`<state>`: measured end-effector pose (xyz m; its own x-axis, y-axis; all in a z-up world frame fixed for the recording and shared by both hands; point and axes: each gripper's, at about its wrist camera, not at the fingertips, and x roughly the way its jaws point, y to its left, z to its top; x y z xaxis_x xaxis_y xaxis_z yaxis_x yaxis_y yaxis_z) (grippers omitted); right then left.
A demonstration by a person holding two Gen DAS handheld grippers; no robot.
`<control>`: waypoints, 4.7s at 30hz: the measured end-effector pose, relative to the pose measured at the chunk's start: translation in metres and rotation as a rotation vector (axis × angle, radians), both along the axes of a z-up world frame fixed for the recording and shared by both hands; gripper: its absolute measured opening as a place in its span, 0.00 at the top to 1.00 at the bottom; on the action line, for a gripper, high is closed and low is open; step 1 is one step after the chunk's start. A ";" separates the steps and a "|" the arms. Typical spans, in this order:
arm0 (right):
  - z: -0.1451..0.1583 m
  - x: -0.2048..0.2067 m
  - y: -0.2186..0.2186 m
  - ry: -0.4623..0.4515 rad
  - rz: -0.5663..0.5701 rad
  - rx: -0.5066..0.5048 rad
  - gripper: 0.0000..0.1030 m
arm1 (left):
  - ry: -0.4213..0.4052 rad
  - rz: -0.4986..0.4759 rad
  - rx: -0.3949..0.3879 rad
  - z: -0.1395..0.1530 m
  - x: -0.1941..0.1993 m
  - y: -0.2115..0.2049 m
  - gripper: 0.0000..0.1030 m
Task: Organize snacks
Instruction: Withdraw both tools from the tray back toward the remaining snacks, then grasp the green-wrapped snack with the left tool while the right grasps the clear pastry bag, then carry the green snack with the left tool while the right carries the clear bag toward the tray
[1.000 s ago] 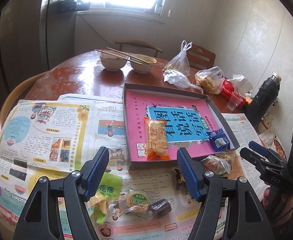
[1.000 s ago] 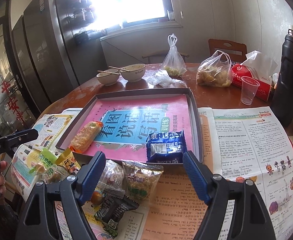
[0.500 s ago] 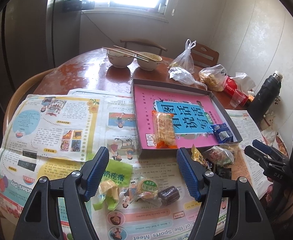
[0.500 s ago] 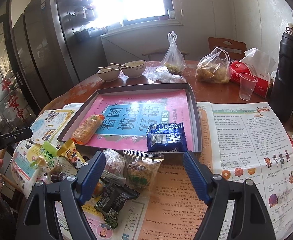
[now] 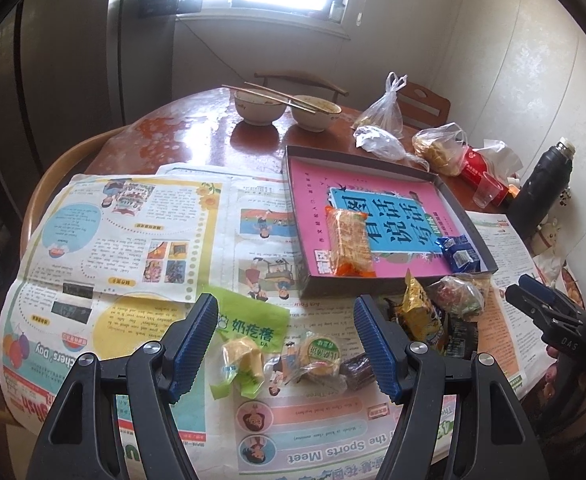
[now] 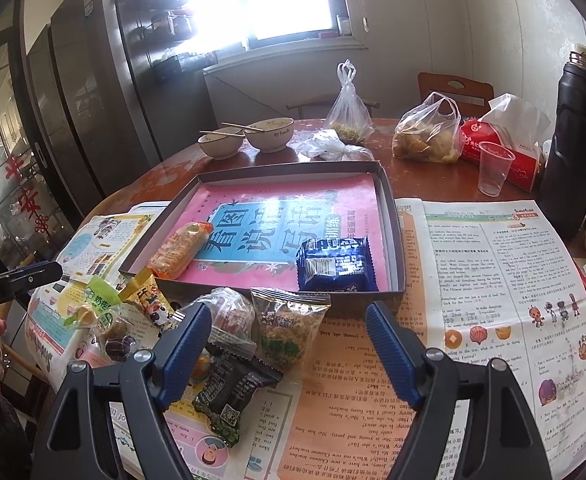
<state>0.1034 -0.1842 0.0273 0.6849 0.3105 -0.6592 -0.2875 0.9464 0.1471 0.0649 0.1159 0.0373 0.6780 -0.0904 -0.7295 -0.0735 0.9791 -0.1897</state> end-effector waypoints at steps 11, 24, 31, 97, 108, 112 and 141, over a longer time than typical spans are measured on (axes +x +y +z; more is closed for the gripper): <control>-0.012 -0.006 -0.003 0.034 0.003 -0.015 0.23 | 0.058 0.014 0.026 -0.018 -0.005 0.005 0.30; -0.017 -0.016 0.019 0.024 0.071 -0.047 0.23 | 0.111 0.012 0.055 -0.037 -0.010 0.008 0.30; -0.019 -0.018 0.034 0.011 0.110 -0.073 0.23 | 0.127 0.014 0.053 -0.044 -0.012 0.012 0.30; -0.027 0.014 0.054 -0.019 0.192 -0.049 0.65 | 0.060 0.048 -0.054 -0.036 0.011 0.020 0.63; -0.014 0.018 0.049 -0.039 0.171 -0.020 0.65 | 0.020 0.000 -0.055 -0.018 0.024 0.000 0.63; -0.011 0.019 0.048 -0.044 0.165 -0.015 0.65 | 0.017 -0.017 -0.059 -0.013 0.032 -0.007 0.63; 0.016 0.044 0.025 -0.106 0.099 0.042 0.65 | -0.015 -0.100 -0.059 0.009 0.084 -0.050 0.63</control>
